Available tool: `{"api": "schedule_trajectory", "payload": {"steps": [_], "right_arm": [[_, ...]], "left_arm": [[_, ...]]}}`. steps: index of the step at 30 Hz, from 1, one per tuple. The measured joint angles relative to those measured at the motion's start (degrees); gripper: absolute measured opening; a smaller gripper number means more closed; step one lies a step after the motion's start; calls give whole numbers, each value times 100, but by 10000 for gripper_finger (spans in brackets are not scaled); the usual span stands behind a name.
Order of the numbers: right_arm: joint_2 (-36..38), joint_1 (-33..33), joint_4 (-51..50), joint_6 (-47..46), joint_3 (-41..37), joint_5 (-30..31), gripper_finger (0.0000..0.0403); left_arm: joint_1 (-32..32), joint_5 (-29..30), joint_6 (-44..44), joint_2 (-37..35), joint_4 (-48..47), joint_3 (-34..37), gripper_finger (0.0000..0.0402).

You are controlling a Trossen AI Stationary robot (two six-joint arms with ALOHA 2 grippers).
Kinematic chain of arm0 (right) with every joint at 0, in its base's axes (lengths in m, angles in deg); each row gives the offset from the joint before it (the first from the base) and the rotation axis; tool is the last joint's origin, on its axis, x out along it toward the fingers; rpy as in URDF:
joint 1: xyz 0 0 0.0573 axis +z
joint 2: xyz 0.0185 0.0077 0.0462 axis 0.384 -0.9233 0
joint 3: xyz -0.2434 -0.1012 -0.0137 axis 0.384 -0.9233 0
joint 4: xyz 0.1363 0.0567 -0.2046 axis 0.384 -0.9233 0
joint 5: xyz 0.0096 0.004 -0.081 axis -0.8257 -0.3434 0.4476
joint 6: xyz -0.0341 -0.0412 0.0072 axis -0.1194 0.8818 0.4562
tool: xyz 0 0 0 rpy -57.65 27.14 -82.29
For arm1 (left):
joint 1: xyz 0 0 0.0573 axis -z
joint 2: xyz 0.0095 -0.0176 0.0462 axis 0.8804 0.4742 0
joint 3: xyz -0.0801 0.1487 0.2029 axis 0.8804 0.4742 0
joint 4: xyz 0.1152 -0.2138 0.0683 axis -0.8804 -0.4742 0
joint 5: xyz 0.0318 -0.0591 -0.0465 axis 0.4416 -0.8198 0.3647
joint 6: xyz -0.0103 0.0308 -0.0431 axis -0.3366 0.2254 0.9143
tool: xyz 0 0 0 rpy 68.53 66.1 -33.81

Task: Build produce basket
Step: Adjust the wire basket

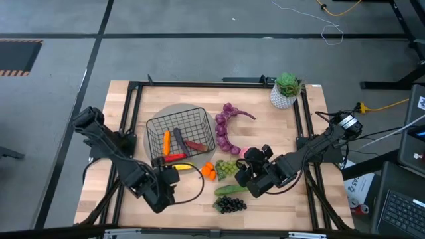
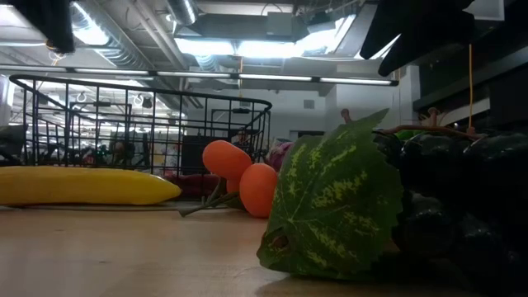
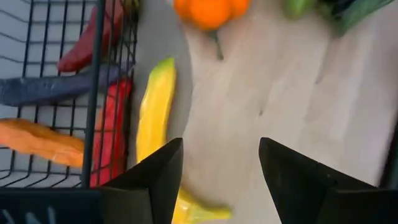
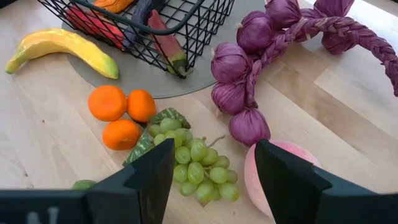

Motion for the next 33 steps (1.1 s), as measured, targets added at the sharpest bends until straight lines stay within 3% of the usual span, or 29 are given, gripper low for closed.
{"api": "schedule_trajectory", "payload": {"steps": [8, 25, 33], "right_arm": [[0, -8, -4, 7, -2, 0, 221], [-2, -13, -8, 21, -2, -2, 221], [-1, -11, -8, 19, -2, -4, 221]], "left_arm": [[-535, -1048, -121, 0, -92, 797, 206], [-2492, -1083, -2370, 1, -105, 1099, 206], [-3063, -1110, -2990, 0, 992, 1099, 206]]}}
